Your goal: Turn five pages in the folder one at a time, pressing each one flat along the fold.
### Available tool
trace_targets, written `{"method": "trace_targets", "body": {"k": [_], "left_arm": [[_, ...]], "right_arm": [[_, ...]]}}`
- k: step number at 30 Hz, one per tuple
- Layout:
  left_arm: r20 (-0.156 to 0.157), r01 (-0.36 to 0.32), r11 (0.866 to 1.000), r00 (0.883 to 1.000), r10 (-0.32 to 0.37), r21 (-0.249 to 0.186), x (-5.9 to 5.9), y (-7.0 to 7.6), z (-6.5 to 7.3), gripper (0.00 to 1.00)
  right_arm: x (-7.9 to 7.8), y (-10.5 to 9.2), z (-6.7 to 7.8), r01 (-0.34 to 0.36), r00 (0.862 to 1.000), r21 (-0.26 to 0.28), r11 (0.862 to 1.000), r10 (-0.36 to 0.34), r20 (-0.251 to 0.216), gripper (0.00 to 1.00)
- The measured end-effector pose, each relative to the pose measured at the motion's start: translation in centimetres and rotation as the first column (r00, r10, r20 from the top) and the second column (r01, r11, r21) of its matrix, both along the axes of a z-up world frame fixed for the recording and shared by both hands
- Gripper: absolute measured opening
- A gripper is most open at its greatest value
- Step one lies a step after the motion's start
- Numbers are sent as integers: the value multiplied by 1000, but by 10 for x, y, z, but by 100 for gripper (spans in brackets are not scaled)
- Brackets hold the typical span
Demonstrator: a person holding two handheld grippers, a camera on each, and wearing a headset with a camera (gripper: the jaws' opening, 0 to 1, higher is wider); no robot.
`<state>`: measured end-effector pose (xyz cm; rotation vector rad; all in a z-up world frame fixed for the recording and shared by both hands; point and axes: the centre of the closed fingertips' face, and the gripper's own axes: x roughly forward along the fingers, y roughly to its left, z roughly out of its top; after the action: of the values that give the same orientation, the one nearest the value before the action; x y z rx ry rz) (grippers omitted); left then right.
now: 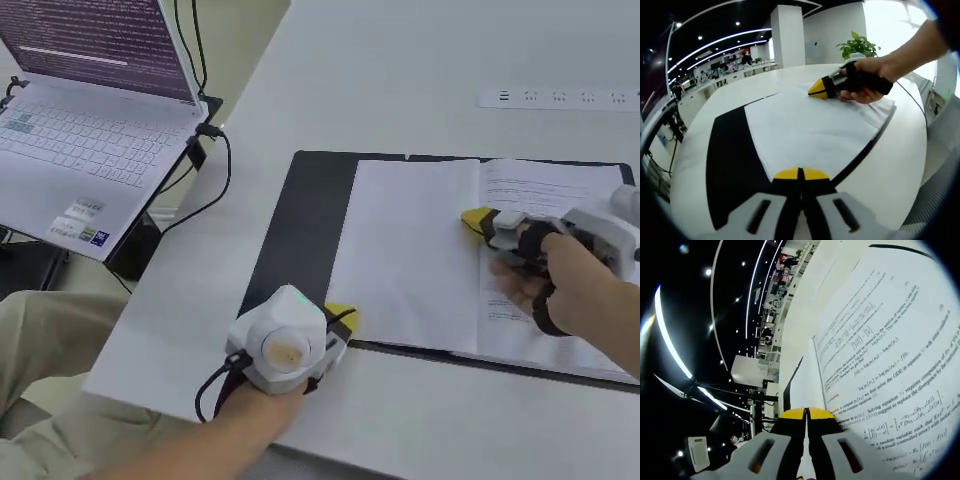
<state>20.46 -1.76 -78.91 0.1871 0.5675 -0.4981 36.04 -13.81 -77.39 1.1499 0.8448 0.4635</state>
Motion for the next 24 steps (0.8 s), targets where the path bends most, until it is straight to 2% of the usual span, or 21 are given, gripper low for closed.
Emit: {"method": "trace_targets", "body": {"k": [4,9,14,16,24], "left_arm": [[-1,0,1000,1000,0,-2,0,0,0,0],[6,-2,1000,1000,2,1,0,-1,0,0],[10,-3,1000,1000,3,-2,-1,-2,1,0],[12,-1,1000,1000,1,0,-1,-3,1,0],[19,-2,1000,1000,2,-3,-1,-3,2,0]], "right_arm": [[11,-2,-1,26,1000,24,999,-26,-7,0],[28,-6,0,99,995,46,994,-98,-23,0],[46,-8,2,158,987,77,984,-156,-26,0],[55,-9,2,194,981,103,976,-192,-37,0],[81,-8,-1,232,973,116,966,-228,-43,0]]}}
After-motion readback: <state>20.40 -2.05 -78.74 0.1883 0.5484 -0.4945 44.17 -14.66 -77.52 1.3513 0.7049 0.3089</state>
